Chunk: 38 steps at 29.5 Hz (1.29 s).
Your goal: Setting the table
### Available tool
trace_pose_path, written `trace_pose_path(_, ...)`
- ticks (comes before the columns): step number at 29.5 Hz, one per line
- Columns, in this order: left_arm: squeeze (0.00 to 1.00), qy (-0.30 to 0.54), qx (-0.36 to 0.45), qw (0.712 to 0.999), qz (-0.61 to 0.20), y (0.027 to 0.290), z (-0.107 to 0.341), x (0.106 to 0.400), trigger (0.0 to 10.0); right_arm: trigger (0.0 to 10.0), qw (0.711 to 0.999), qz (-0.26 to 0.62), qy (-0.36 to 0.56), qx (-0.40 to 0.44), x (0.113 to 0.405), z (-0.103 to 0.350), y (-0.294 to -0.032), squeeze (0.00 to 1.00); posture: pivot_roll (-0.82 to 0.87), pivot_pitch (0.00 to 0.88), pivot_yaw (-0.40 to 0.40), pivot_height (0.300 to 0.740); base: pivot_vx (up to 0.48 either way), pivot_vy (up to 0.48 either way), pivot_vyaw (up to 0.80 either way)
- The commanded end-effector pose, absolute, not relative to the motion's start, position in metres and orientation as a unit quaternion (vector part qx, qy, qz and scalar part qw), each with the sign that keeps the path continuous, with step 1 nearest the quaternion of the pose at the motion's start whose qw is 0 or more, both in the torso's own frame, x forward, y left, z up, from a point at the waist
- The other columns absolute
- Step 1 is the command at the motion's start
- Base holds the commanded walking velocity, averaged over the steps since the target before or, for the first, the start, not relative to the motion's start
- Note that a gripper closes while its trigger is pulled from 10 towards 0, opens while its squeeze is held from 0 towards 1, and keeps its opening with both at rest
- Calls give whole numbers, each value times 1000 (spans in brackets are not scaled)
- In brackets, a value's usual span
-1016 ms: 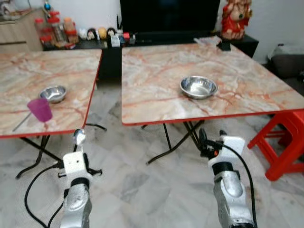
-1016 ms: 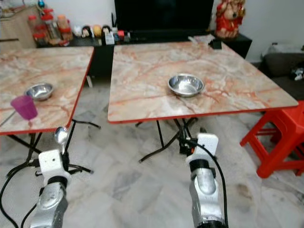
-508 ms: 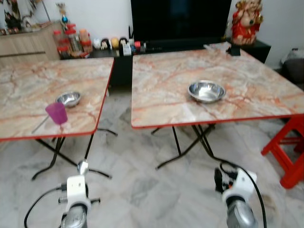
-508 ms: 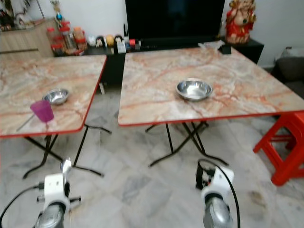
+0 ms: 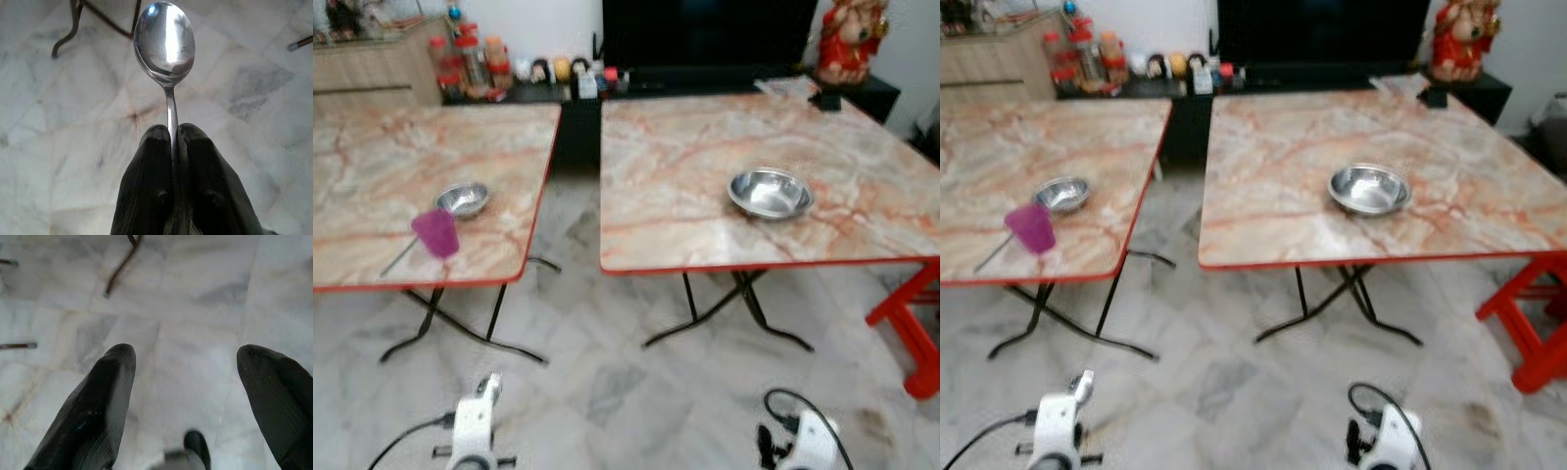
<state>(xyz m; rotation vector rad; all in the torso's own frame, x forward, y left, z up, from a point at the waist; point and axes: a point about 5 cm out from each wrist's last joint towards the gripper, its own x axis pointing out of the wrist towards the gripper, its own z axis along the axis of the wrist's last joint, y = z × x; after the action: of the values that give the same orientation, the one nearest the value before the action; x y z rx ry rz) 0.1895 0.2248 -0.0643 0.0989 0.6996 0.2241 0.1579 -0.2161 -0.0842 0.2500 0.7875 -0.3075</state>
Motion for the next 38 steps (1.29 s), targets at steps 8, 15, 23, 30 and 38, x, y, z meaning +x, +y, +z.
trace_pose_path(8,0,357,52,927,101,221,-69,186,10000,10000,899,-150,395,114,153,-87,-218,0,-41,0,20,740,262,0,198)
trace_pose_path(15,0,357,51,927,99,220,-69,187,10000,10000,900,-146,394,114,154,-86,-219,0,-45,0,18,740,259,0,337)
trace_pose_path(23,0,359,55,927,90,218,-70,187,10000,10000,899,-142,400,111,151,-88,-218,0,-49,0,15,740,261,0,0)
trace_pose_path(30,0,362,50,928,70,213,-70,188,10000,10000,897,-142,402,116,148,-89,-218,0,-56,0,17,740,73,0,0)
trace_pose_path(38,0,368,59,925,68,215,-72,184,10000,10000,897,-141,402,119,144,-90,-217,0,-63,0,23,740,0,0,0)
